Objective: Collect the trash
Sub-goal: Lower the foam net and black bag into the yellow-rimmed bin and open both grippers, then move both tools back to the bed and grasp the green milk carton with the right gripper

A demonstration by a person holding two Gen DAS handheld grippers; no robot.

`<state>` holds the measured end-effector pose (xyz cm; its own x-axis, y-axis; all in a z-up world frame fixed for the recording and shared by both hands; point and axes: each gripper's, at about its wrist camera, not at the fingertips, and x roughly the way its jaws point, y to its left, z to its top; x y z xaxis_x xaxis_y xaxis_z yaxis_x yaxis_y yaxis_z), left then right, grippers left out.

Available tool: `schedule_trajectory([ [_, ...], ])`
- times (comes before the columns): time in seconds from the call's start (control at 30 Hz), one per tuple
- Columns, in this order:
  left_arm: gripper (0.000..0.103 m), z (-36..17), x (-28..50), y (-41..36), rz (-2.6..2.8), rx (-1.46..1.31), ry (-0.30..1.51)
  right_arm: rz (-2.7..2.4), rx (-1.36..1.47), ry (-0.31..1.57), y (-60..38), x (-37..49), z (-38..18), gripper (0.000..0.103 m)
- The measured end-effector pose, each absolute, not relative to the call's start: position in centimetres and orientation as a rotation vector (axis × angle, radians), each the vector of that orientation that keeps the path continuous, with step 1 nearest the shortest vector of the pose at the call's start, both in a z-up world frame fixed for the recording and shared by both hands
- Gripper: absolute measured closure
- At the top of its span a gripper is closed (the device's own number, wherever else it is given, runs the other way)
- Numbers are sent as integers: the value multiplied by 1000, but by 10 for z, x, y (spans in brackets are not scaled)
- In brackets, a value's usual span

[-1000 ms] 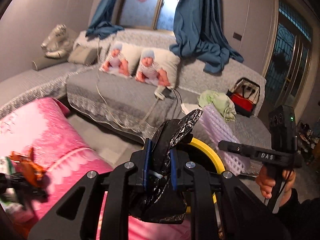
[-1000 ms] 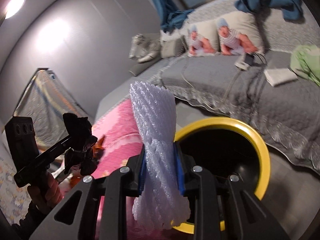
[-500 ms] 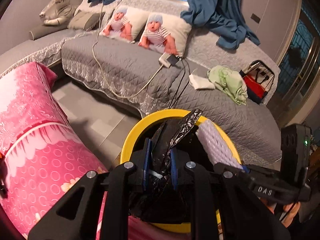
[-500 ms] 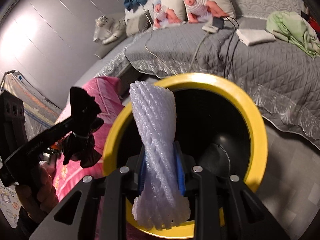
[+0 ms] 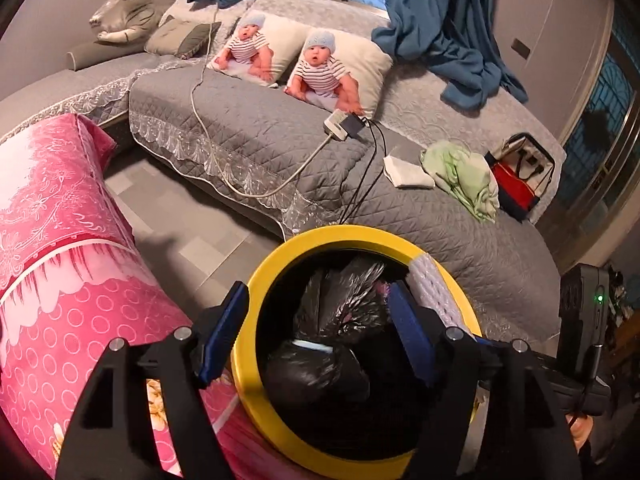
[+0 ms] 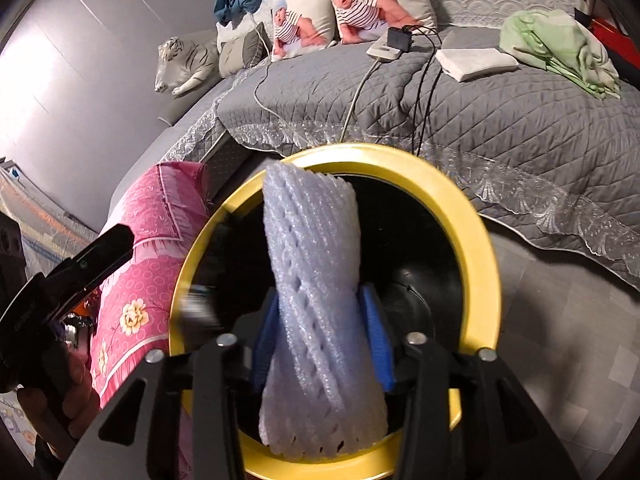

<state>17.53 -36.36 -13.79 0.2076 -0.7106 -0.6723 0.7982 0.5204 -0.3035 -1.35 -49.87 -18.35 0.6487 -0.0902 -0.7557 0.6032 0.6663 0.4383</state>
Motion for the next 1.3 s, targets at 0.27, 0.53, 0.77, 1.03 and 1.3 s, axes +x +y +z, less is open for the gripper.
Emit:
schedule_trajectory([
  [0.27,16,-130,189,-339,-997,34,874,-485,727,691,-499,-21,-164,32],
  [0.53,8,-67,184,-258,-934,-78,691,-484,677,437,-490,-32,-123,8],
  [0.77,8,-14,153,-178,-869,5,473,-329,476,352,-448,-6,-88,8],
  [1.03,8,-8,138,-42,-693,-50,415,-7,279,357,-366,37,-62,8],
  [1.3,8,-42,111,89,-389,-151,429,446,-363,359,-210,79,-57,8],
])
